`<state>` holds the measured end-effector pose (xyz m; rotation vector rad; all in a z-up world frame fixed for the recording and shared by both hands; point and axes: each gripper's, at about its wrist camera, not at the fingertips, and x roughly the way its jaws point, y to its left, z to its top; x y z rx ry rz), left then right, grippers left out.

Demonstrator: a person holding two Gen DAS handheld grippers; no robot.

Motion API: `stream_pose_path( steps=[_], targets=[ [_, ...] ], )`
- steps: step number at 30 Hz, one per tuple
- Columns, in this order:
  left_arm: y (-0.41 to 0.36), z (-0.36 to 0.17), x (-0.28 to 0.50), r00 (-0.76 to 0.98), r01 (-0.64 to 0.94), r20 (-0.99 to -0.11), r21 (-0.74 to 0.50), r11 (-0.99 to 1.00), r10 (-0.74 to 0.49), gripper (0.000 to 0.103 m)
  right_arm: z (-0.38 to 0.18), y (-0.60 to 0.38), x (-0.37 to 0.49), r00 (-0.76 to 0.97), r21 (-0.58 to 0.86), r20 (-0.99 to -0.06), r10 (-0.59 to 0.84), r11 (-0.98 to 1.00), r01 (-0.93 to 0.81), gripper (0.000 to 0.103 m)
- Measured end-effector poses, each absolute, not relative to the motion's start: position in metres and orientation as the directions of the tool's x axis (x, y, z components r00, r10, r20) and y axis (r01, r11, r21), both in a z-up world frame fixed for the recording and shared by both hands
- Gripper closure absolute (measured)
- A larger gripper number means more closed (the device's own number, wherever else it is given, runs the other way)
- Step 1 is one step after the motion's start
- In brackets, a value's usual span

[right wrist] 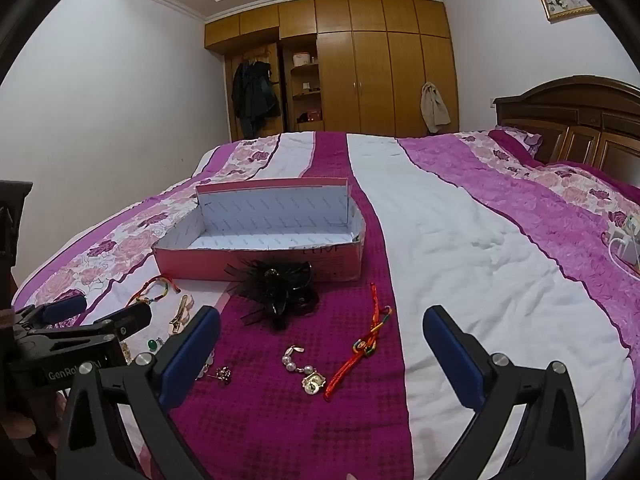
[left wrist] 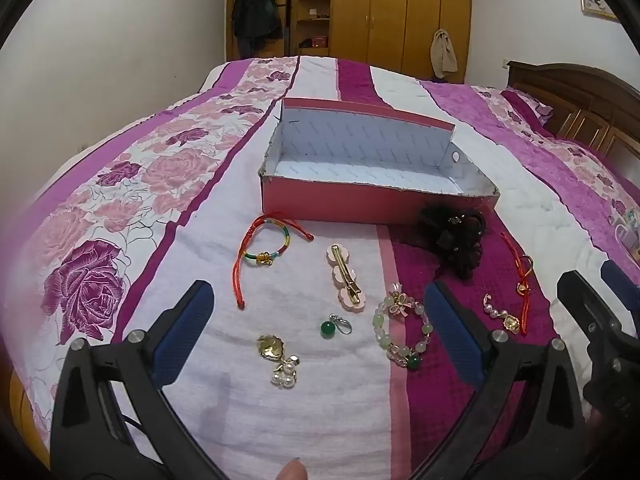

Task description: Organize jewelry

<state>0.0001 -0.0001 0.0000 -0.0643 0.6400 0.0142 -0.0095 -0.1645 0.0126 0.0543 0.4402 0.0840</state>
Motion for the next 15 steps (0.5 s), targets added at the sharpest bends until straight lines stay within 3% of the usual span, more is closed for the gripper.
stream_pose_path(
  steps=[15],
  targets=[
    [-0.0046,0.0039,-0.0010,0.808,-0.023,-0.589,-0.050,0.998,-0.011,0.005,0.0114,-0.1624,-0.0067,0.901,0.077,-0.424,0.097,0.994,-0.071,0.000]
  ],
)
